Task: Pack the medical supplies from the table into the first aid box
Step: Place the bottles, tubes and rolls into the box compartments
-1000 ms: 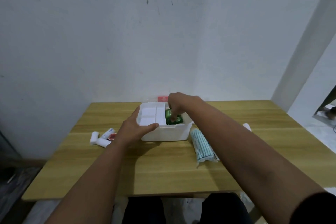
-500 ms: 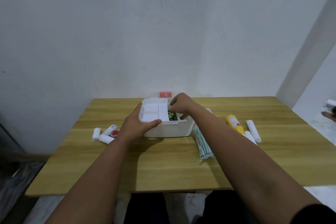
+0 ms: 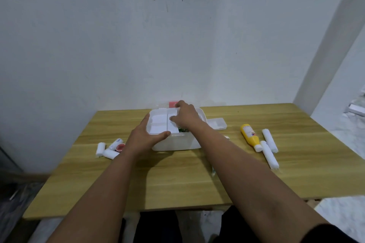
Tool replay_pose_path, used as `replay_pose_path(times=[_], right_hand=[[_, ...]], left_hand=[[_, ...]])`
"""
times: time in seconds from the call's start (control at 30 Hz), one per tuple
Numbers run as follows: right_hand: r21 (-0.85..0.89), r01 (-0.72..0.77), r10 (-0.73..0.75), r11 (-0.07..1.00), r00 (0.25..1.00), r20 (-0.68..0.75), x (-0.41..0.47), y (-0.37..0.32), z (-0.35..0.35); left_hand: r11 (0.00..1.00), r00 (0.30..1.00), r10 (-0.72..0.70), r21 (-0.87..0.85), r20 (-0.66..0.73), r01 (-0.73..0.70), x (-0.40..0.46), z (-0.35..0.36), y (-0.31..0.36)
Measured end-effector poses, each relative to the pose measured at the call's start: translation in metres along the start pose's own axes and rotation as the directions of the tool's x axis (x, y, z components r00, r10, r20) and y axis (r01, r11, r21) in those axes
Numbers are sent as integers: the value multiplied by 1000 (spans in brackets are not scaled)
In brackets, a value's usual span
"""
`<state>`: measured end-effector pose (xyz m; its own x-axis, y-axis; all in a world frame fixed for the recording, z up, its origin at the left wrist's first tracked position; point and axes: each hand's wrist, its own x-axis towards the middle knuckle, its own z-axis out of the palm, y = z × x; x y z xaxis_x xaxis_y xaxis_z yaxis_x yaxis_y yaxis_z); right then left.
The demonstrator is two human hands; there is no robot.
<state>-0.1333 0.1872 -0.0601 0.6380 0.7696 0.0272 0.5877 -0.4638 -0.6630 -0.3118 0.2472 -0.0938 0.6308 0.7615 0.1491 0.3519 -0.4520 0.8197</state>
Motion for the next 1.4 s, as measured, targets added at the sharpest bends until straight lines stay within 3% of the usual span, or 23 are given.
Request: replay_pose_path(times=[0.23,0.37,0.57,0.67,0.73,0.8,0.87,1.0,1.2,1.4], right_hand=[[-31,16,-15,999,998,57,0,-1,3],[45,40,-43,998,997,64,-3,-1,-16],[31,62,-47,998,935,-352,4,27,-87],[-126,-28,-7,992,963,-268,7,64,-105],[-271,-35,20,962,998,-60,8,84,-102],[-366,-31,89,930,986,142,6,98,-90],[-446,-18,130,895,966,222,6,110,-76],[-505,-38,122,862,983,134,7,123,-65],[-547,-88,113,832,994,13,7,119,-107],[-393,34,-66,919,995,-69,8,61,-157]], left_hand=[[1000,1000,10,-11,-8,-10,-2,0,5],[1000,1000,17,-3,14,-17,2,-2,-2],[1000,1000,16,-11,11,-16,2,-2,-6],[999,999,36,-20,13,-35,3,-2,-6],[999,999,37,-25,9,-37,3,-2,-6],[999,999,36,-34,14,-36,3,-2,-7],[998,999,38,-40,17,-37,3,-3,-8],[998,999,37,-54,4,-36,3,-1,-6],[999,1000,26,-48,-5,-26,3,-1,-5],[998,1000,13,-65,-14,-14,1,1,-3]])
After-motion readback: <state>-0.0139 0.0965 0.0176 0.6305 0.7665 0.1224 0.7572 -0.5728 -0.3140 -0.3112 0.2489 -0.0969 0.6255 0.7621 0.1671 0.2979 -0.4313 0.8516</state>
